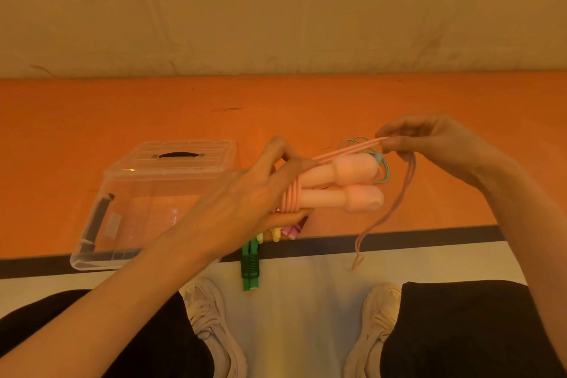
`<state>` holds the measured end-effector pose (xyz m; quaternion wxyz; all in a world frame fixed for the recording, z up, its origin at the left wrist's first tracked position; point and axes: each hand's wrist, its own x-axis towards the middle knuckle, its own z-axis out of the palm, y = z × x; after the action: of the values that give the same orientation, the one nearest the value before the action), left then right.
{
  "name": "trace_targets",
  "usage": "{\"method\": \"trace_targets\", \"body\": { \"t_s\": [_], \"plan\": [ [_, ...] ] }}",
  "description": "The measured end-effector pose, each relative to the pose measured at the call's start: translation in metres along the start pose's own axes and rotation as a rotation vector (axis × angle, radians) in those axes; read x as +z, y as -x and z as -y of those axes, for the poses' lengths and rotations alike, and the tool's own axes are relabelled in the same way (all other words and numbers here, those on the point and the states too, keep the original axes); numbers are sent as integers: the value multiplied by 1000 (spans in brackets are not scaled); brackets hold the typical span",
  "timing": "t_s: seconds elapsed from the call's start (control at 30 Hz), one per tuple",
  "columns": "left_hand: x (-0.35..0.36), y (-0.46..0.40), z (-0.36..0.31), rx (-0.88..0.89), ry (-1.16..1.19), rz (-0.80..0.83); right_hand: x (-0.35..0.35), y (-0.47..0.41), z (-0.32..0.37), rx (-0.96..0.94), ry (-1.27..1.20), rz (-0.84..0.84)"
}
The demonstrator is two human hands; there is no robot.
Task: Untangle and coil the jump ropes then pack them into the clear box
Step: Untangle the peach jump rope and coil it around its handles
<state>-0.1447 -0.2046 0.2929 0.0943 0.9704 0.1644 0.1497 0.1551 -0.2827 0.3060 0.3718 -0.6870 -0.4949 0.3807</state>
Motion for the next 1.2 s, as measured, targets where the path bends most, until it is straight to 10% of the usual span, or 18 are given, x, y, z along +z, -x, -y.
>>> {"method": "trace_targets", "body": {
  "t_s": [0.37,0.77,1.2],
  "plan": [
    [-2,0,1,13,18,7,-7,-2,-6,-15,-337,36],
    [2,-2,1,-105,300,-149,16,-4,-3,-110,121,-247],
    [11,-9,12,-384,466,-275,70,34,-4,35,270,512]
  ]
}}
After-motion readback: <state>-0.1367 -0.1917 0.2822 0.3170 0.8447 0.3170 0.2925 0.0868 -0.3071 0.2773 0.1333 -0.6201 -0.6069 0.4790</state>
